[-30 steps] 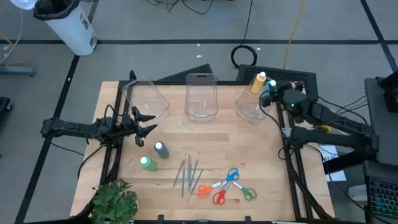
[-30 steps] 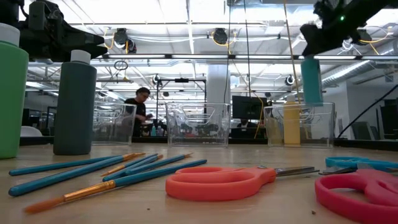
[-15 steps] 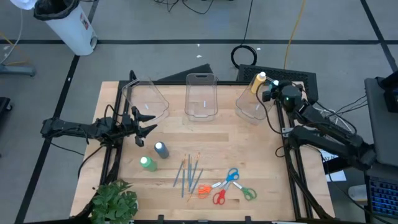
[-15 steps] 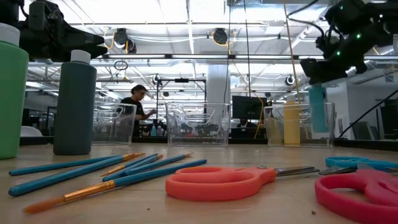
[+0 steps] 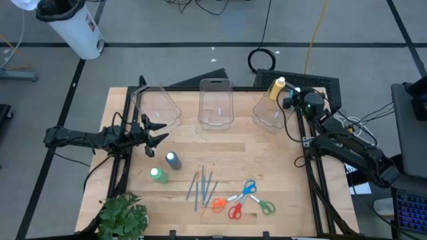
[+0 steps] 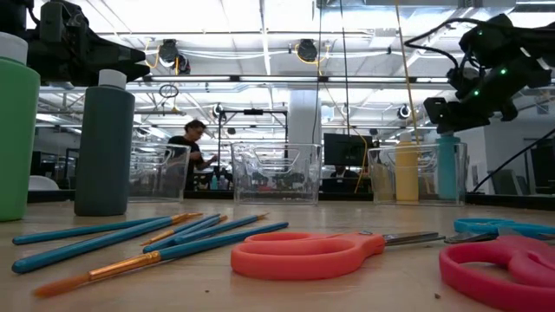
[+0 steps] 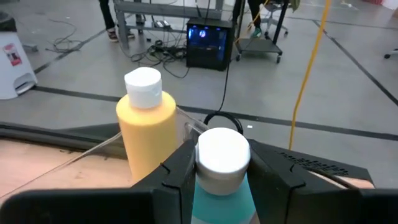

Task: Pick & Place Paint Supplies
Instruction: Put the light blue paint bottle into the right transparent bin

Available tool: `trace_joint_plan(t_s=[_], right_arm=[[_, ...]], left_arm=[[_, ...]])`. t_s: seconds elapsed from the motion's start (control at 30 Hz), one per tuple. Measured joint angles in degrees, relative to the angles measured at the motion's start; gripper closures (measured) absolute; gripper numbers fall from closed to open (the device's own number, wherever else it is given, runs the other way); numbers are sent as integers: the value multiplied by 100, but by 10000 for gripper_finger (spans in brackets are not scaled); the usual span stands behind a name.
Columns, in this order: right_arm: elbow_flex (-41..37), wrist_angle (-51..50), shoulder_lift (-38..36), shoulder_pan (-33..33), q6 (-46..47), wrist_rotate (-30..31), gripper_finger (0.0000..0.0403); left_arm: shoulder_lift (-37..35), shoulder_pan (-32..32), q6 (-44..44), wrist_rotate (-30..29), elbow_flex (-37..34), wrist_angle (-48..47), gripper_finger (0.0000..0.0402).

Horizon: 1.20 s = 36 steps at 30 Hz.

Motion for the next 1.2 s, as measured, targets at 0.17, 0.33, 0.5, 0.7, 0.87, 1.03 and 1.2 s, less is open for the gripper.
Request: trace_joint_plan(t_s=[0.17,0.33,0.5,0.7,0.87,1.03,1.2], right_arm=[[-40,85,15,-187,-20,-1,300],[-40,113,131,-374,-82,-284,300],[-40,174,194,-450,-97,-425,300],[-40,172,195,-455,-104,-428,300],[-38,168,195,-455,-104,-428,300],[-38,140,195,-419,-101,-427,241],[-38,130,197,-327,-106,-433,201]], left_arm=[[-1,-1,0,0,-1,-1,194],[-1,-1,0,-1,-1,-1,195],[-1,1,0,0,-1,-1,194],[-1,0,0,0,-1,-1,194],[0,1,0,-1,-1,-1,195],[1,-1,0,-1,-1,-1,194],[0,1,0,-1,-1,-1,195]])
